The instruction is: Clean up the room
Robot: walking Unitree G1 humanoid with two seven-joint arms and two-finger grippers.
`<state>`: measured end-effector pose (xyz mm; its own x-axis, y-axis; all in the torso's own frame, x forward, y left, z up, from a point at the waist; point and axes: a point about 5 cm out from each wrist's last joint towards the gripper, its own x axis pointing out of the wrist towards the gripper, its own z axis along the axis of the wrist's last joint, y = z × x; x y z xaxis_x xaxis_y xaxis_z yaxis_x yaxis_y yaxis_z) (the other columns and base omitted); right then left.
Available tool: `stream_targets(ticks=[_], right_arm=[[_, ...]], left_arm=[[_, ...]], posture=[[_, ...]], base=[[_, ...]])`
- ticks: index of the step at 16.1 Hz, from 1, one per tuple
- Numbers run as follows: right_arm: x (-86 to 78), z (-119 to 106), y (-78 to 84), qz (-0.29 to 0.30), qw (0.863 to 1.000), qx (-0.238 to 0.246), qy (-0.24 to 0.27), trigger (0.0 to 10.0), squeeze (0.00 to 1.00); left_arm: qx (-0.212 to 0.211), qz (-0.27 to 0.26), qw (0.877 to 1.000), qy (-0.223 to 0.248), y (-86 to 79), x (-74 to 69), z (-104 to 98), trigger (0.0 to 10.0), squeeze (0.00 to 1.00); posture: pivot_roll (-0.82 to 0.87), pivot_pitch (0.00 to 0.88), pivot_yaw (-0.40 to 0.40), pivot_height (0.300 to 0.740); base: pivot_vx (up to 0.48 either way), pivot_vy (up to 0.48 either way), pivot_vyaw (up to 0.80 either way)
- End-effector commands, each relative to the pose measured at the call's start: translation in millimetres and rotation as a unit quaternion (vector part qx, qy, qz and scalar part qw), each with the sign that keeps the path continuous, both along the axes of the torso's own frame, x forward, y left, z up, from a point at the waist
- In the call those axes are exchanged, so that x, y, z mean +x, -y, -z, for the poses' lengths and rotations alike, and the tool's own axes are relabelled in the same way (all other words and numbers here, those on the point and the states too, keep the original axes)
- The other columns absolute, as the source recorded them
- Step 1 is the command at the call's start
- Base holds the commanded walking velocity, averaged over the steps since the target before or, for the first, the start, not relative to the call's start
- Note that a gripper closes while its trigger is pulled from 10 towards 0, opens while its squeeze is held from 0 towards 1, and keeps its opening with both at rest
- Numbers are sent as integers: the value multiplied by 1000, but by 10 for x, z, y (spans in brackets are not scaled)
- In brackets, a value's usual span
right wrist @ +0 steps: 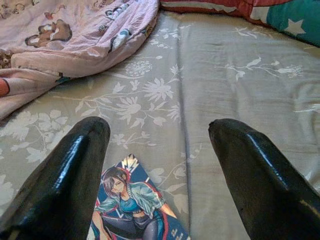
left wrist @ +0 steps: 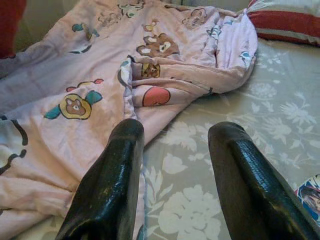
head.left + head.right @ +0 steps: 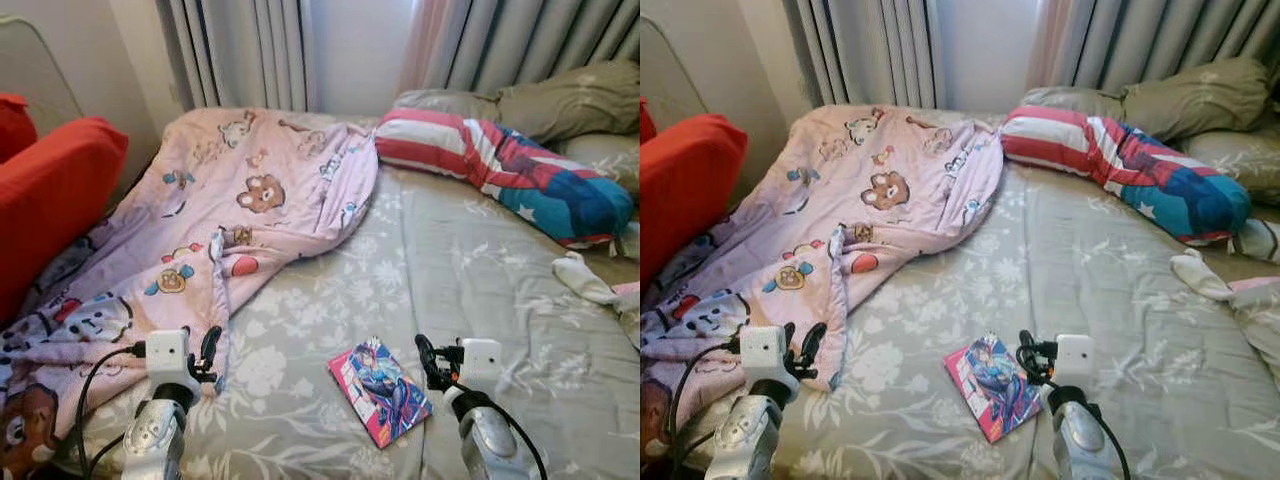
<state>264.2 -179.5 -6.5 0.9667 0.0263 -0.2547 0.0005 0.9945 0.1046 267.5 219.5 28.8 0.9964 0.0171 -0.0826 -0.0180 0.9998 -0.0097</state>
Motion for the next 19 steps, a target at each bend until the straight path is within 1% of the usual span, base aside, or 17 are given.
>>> stream_targets(ticks=[1,4,9,11,13,16,19], right_arm=[[-23,34,26,4,1000,1,-13,10000,0],[-8,40,44,4,1000,-3,-23,10000,0],[-10,52,41,-2,1000,-2,-29,10000,0],[7,33,36,-2,1000,2,-23,10000,0],[42,14,41,-2,1000,5,-25,10000,0],[89,13,32,-2,999,11,-41,10000,0],[205,-40,-11,-2,998,25,-53,10000,0]], left_arm=[[1,5,1000,-9,7,-23,26,10000,0],[2,7,1000,-12,4,-25,32,10000,0],[0,15,1000,-13,53,-11,28,10000,0],[1,16,1000,-12,44,-6,21,10000,0],[2,16,1000,-11,36,1,5,10000,0],[3,16,1000,-9,26,19,-21,10000,0],[6,18,1000,-2,0,49,-79,10000,0]], posture=[[160,51,-19,692],[157,41,-21,692],[162,26,-24,648],[163,25,-23,648],[165,36,-23,648],[168,56,-16,648],[177,79,-3,648]], base=[[0,0,0],[0,0,0],[0,0,0],[0,0,0],[0,0,0],[0,0,0],[0,0,0]])
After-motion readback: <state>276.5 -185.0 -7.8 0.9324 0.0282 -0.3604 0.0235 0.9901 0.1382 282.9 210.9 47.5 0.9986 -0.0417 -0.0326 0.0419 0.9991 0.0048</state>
